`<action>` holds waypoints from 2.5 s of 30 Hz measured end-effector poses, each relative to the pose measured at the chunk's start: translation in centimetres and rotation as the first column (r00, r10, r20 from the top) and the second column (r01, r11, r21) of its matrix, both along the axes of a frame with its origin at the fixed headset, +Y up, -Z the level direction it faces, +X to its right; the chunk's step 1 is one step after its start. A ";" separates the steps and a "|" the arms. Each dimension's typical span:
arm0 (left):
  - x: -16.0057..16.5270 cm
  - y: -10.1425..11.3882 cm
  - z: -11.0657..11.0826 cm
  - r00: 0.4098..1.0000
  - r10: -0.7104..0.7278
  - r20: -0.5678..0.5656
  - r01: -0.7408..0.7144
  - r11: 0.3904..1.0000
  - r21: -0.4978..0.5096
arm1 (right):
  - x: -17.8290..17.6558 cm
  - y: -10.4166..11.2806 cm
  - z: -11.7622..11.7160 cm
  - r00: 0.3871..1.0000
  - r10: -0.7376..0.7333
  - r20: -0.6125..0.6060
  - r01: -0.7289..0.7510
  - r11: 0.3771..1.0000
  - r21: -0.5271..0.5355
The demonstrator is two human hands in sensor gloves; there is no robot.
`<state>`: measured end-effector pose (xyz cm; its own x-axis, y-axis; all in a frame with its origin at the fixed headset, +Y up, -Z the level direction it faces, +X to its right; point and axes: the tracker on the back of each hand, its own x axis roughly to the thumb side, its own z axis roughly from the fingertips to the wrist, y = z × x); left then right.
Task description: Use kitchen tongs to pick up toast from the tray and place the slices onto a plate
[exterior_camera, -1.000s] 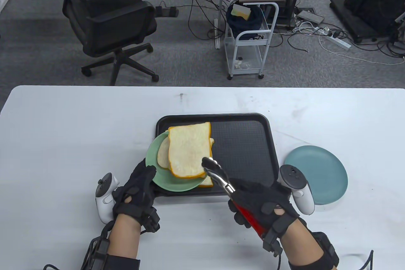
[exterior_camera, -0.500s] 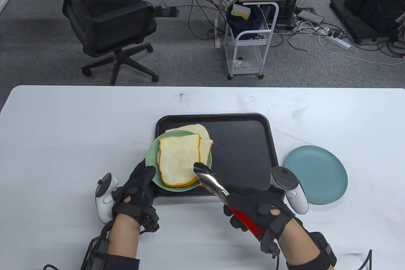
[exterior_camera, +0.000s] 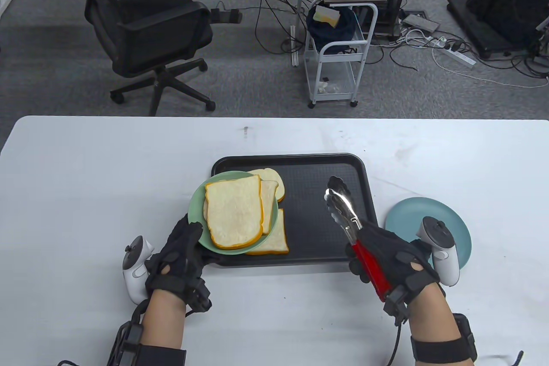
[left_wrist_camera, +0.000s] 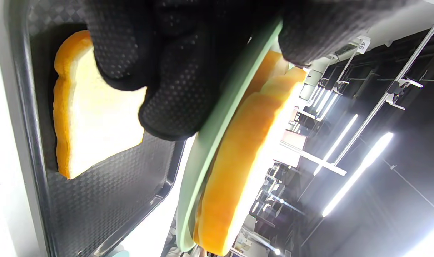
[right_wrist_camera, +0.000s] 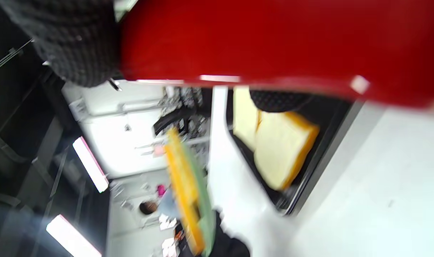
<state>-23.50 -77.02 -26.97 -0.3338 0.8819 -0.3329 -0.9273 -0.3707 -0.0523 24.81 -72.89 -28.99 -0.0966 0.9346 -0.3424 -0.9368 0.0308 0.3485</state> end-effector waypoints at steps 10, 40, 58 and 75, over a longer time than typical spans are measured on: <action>0.0 -0.1 -0.1 1.000 0.007 0.009 -0.007 1.000 0.005 | -1.0 -4.7 -1.3 0.979 0.201 -0.021 -0.202 0.971 -0.125; 0.5 -0.3 -0.2 1.000 0.007 0.029 -0.008 1.000 0.012 | -9.1 -6.0 -2.4 0.835 0.447 -0.319 -0.499 0.860 -0.101; -0.6 -0.6 -0.2 1.000 0.018 -0.018 -0.018 1.000 0.001 | -0.8 0.4 -0.5 0.984 0.176 -0.013 -0.175 0.984 0.043; -0.5 -0.4 -0.2 1.000 0.007 -0.007 -0.007 1.000 0.002 | -3.2 3.9 1.3 0.956 -0.275 -0.100 0.293 0.899 0.324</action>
<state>-23.96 -77.46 -27.14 -0.3420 0.8803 -0.3288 -0.9251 -0.3768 -0.0466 21.57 -68.97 -27.65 0.1812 0.9834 -0.0094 -0.8863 0.1675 0.4317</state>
